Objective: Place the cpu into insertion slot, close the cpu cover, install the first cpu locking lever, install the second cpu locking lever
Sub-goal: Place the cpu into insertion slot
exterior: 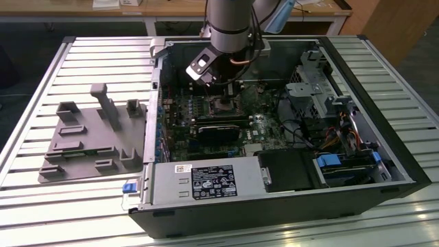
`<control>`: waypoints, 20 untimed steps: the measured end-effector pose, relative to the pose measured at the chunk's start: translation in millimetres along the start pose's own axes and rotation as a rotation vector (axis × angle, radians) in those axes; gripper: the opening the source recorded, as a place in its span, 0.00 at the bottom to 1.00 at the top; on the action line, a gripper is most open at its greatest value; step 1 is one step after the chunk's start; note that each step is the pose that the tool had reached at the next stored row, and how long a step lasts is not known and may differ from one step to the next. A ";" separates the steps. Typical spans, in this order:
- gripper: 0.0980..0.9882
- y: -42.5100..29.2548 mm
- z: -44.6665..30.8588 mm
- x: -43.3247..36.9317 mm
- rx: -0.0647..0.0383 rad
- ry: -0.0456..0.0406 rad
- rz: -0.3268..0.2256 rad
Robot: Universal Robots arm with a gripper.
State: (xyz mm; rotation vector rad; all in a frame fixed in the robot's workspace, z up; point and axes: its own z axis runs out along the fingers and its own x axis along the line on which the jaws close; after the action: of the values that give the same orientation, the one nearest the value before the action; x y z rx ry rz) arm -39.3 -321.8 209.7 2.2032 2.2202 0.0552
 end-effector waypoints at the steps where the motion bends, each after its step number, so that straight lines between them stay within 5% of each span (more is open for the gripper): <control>1: 0.01 0.1 -2.0 0.0 0.000 -0.0002 0.000; 20: 0.01 1.6 -46.8 0.7 0.000 -0.0047 0.000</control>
State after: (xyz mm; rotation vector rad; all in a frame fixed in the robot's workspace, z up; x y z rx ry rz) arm -39.3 -321.8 256.5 2.2006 2.2178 0.0504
